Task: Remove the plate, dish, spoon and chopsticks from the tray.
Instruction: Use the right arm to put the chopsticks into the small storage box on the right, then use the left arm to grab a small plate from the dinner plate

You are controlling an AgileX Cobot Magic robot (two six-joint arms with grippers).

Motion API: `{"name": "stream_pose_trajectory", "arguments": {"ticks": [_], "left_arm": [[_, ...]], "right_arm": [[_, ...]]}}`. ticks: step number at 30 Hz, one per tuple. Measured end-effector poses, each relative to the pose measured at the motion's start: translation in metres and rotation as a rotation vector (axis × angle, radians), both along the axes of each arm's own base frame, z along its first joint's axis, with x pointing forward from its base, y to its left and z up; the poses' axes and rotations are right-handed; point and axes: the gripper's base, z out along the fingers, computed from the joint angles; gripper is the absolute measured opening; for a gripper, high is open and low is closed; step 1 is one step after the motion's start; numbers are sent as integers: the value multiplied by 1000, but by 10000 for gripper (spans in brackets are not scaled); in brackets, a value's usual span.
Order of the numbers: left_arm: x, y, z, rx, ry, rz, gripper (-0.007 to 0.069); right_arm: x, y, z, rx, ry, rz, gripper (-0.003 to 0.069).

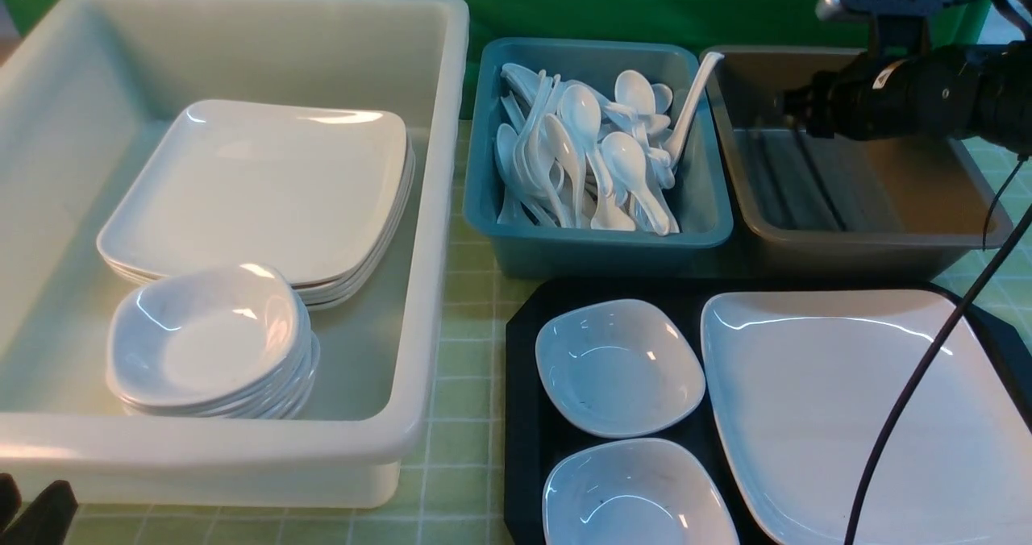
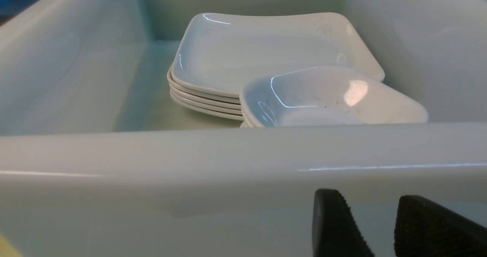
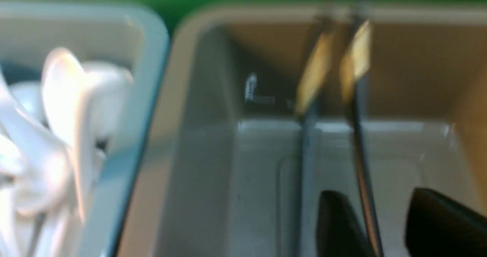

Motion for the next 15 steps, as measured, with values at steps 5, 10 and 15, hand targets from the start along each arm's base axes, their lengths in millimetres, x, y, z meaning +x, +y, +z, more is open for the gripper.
{"name": "stream_pose_trajectory", "arguments": {"ticks": [5, 10, 15], "left_arm": [[0, 0, 0, 0, 0, 0, 222], [0, 0, 0, 0, 0, 0, 222], [0, 0, 0, -1, 0, 0, 222]], "right_arm": [[-11, 0, 14, -1, 72, 4, 320], [-34, -2, 61, -62, 85, 57, 137], [-81, -6, 133, -103, 74, 101, 8]]}}
